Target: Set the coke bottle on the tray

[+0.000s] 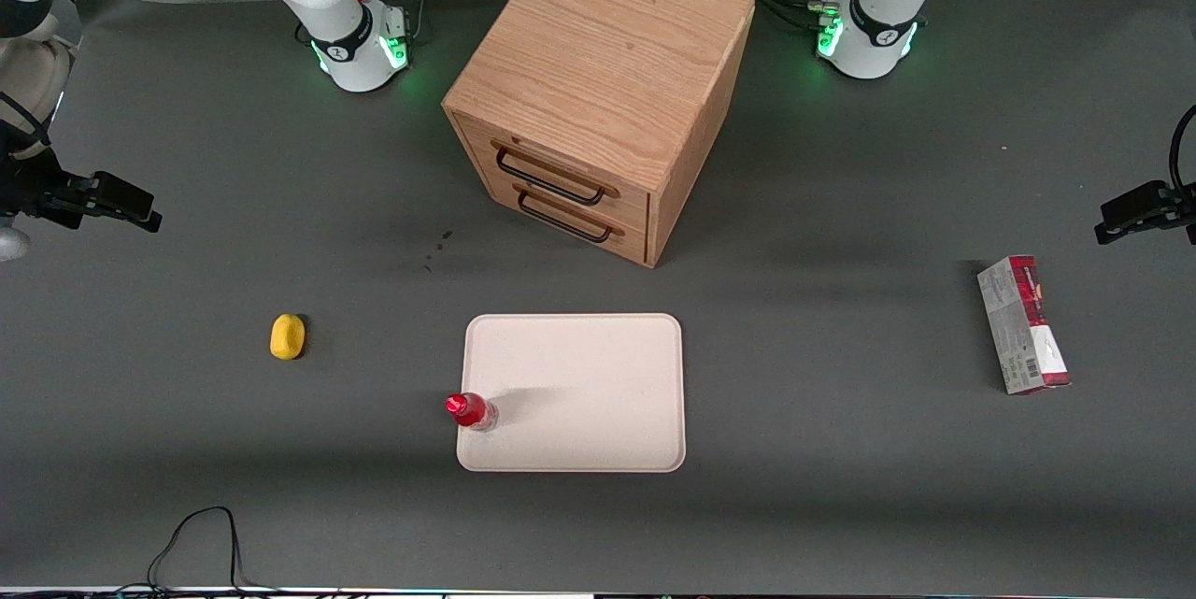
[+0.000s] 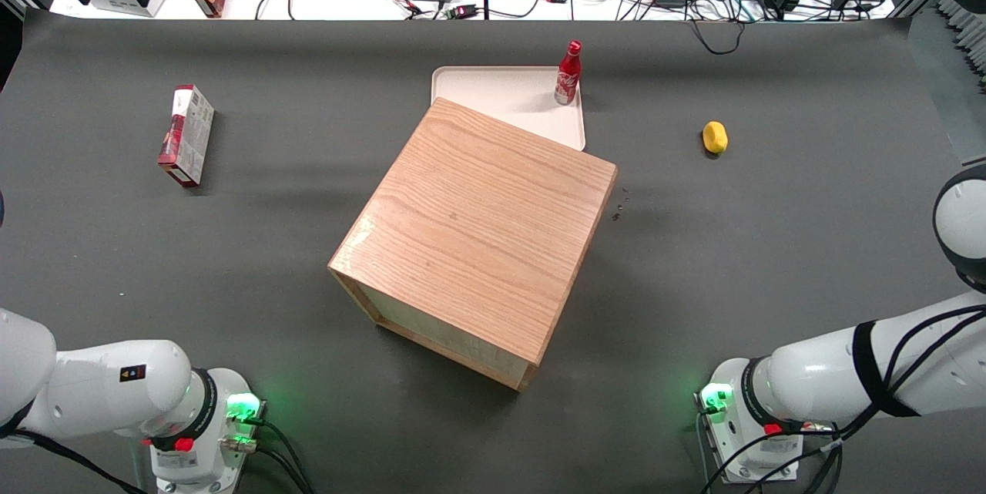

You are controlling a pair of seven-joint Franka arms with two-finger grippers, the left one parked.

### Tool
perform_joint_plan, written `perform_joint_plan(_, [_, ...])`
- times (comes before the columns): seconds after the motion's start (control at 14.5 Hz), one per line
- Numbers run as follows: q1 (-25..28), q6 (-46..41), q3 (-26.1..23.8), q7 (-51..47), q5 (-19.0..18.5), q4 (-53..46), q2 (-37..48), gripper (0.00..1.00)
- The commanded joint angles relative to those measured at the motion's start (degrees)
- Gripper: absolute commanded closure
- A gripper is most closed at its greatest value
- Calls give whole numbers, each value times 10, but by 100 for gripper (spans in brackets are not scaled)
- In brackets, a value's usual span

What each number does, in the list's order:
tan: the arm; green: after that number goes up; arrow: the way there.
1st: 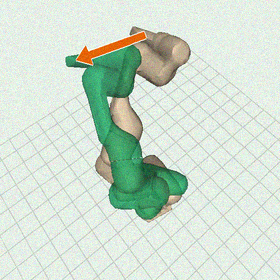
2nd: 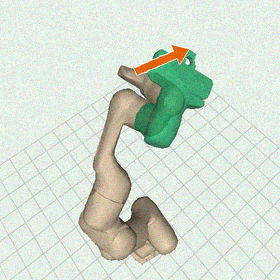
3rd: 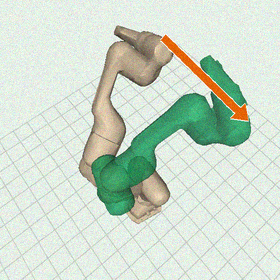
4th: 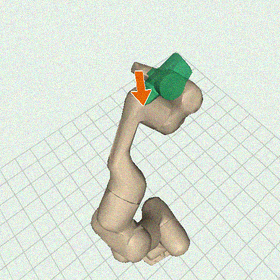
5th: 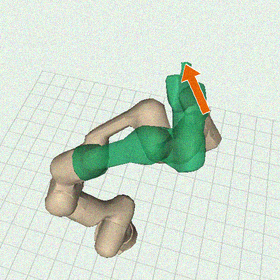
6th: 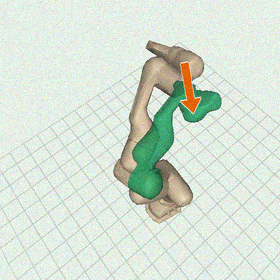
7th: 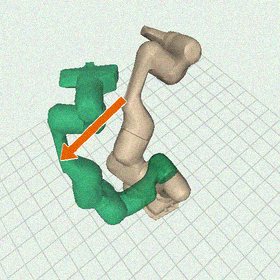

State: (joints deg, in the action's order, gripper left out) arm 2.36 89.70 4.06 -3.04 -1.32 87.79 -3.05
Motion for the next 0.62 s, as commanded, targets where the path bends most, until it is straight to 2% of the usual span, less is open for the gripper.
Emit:
perform_joint_plan(0.0, [-3,-3,12,16,-6,12,9,0])
perform_joint_plan(0.55, [5,-4,21,14,-4,13,9,0])
